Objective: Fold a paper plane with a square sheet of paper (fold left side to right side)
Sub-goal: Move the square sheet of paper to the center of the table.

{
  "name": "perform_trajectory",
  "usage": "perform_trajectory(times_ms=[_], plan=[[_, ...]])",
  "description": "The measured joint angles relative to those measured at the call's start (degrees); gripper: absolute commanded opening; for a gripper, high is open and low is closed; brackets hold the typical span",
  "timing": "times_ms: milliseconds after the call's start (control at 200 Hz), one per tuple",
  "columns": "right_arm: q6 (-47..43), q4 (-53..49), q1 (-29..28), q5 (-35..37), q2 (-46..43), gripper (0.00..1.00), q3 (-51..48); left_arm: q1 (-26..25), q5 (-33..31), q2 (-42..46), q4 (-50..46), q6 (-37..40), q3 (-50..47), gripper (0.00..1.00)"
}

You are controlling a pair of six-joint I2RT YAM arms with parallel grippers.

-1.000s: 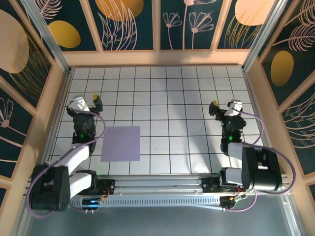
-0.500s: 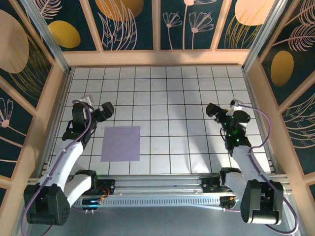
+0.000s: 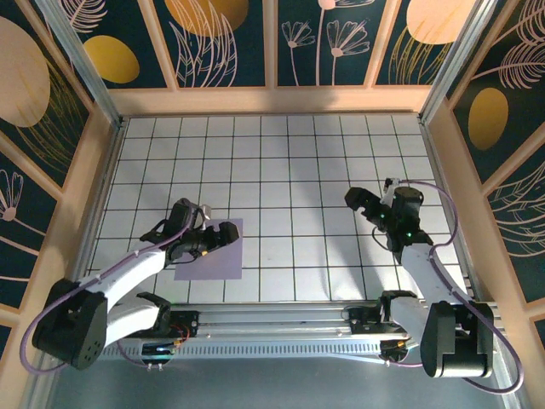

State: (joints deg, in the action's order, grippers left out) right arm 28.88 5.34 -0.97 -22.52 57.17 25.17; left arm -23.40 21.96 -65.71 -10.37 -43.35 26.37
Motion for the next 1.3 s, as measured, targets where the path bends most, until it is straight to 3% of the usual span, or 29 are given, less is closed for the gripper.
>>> perform_trajectory(times_ms=[551, 1301], plan=[[-0.4, -2.8, -0.8, 2.9, -0.1, 0.93, 0.9, -3.6, 1.1, -10.4, 11.2, -6.1, 0.9, 0.96], [-0.4, -4.1, -0.9, 4.7, -0.1, 0.92, 1.8, -20.6, -1.7, -33.2, 21.6, -20.0, 19.9, 0.98]])
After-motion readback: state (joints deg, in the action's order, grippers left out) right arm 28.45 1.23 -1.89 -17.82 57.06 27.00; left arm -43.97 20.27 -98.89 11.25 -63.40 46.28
